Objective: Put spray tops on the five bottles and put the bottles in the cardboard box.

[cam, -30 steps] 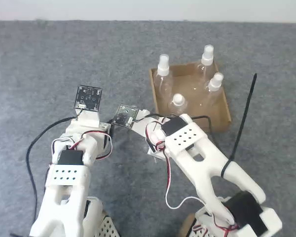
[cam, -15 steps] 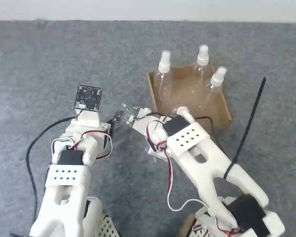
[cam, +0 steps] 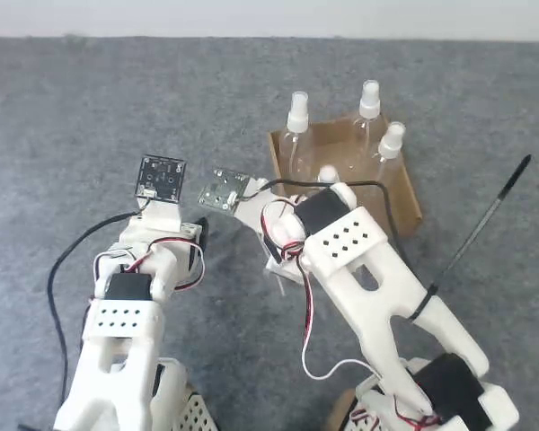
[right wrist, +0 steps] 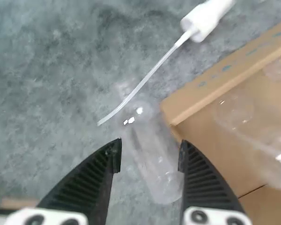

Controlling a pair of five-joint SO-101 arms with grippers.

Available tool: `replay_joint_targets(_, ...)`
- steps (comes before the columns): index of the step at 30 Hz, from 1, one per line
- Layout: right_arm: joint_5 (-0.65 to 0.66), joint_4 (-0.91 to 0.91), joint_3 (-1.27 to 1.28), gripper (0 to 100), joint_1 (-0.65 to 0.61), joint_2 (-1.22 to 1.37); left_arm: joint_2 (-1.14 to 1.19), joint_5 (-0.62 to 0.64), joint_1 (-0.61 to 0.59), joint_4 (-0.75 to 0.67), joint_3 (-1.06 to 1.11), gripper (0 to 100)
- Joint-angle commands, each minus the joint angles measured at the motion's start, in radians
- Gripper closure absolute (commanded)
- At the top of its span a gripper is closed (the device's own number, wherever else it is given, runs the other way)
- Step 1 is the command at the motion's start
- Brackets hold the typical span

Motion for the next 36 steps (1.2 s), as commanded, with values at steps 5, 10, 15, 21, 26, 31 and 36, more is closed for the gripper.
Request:
replay_joint_targets(5, 0.046, 0.079, 0.017, 70.8, -0.087, -0.064, -0.002, -0.008, 0.002, -0.023, -0.010, 83)
replay_joint_targets(10, 0.046, -0.002, 0.087, 70.2, -0.101, -0.064, -0.002, -0.008, 0.000, -0.023, -0.008, 83)
replay_joint_targets(15, 0.046, -0.101, 0.201, 70.2, -0.099, -0.064, -0.002, -0.008, 0.002, -0.023, -0.008, 83)
replay_joint_targets(21, 0.040, -0.140, 0.259, 70.2, -0.096, -0.062, -0.002, -0.008, 0.002, -0.023, -0.008, 83)
replay_joint_targets(26, 0.037, -0.205, 0.319, 70.2, -0.096, -0.053, -0.002, -0.008, 0.002, -0.023, -0.008, 83)
replay_joint_targets(31, 0.037, -0.257, 0.382, 70.2, -0.094, -0.053, -0.002, -0.008, 0.002, -0.023, -0.008, 83)
replay_joint_targets(36, 0.034, -0.259, 0.443, 70.4, -0.094, -0.062, -0.002, -0.008, 0.002, -0.023, -0.008, 83)
